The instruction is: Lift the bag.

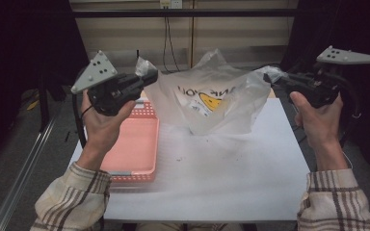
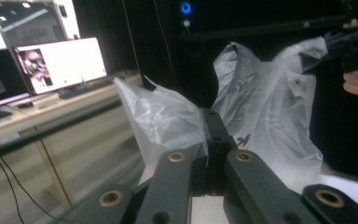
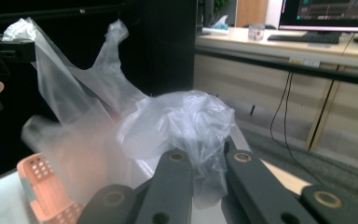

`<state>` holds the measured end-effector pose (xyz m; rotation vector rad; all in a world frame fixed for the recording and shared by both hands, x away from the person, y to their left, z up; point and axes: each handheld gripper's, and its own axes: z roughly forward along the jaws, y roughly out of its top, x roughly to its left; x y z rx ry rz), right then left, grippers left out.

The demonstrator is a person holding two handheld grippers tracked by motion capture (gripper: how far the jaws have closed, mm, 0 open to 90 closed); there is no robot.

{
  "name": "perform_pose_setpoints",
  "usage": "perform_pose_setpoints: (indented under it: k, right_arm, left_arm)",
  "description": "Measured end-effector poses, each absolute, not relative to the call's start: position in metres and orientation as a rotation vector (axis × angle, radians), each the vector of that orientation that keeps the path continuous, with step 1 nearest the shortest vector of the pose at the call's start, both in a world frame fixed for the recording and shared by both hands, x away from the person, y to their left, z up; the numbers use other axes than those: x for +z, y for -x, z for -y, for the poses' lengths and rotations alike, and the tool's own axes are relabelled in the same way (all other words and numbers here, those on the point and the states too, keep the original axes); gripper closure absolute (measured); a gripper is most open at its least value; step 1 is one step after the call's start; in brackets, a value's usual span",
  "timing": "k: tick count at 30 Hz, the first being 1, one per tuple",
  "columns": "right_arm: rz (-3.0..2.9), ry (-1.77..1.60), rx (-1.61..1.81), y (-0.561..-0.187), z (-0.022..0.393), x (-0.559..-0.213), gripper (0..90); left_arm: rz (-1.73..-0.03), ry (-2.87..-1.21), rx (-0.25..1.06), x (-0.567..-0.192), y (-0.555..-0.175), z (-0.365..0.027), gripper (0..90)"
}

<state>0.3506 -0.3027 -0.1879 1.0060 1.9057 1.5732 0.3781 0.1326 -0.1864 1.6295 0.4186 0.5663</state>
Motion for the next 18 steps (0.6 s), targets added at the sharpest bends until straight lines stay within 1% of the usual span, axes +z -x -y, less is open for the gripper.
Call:
perform_pose_setpoints:
  k: [5,8,13,18]
  right_arm:
    - [-1.87,-0.996,1.609,-0.357,0.304,-0.169,90.0]
    - [-1.859,-0.997,1.597,-0.365,0.304,-0.162,90.0]
    - [-1.875,-1.056,1.562,-0.383,0.305,-0.174,90.0]
    - [-1.871,-1.066,1.587,-0.386,0.306,-0.183,90.0]
  left_arm:
    - [-0.436,-1.581,0.59,-0.164,-0.385,-0.133,90.0]
    - [-0.457,-1.591,0.595,-0.158,-0.394,-0.131,90.0]
    - [-0.47,-1.634,0.587,-0.168,-0.404,-0.126,90.0]
    - [-0.472,-1.623,0.585,-0.168,-0.406,-0.128,90.0]
